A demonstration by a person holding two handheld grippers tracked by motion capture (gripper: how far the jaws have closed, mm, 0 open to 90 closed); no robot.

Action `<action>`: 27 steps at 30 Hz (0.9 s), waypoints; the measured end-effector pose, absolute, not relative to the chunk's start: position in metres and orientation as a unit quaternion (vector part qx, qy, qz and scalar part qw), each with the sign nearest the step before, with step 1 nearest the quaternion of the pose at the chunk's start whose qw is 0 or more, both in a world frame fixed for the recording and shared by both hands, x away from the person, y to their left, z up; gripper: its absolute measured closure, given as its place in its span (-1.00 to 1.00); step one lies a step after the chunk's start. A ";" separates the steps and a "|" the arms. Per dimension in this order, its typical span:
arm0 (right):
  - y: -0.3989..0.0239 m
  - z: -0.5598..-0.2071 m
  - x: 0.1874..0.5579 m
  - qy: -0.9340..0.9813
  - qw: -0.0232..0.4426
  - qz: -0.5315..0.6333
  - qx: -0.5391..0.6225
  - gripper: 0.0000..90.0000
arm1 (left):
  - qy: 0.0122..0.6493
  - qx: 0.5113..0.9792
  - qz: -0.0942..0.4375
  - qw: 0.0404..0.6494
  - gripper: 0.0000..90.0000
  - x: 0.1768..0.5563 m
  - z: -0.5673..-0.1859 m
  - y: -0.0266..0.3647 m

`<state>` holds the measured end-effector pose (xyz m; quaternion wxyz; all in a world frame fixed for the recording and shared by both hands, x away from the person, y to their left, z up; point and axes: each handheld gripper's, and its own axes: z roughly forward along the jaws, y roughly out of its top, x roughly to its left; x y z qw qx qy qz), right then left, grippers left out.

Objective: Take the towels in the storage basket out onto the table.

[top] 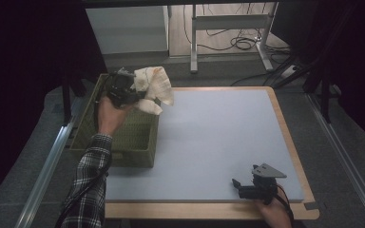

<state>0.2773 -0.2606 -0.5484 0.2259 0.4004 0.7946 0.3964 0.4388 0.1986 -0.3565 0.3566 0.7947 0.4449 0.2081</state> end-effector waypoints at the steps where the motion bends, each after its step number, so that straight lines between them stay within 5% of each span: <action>1: -0.261 -0.548 0.277 0.795 0.226 0.396 0.400 -0.96 | 0.444 0.795 0.208 0.357 0.72 0.439 -0.356 0.196; 27: -0.261 -0.548 0.277 0.795 0.225 0.397 0.400 -0.96 | 0.371 0.836 0.173 0.364 0.72 0.448 -0.368 0.099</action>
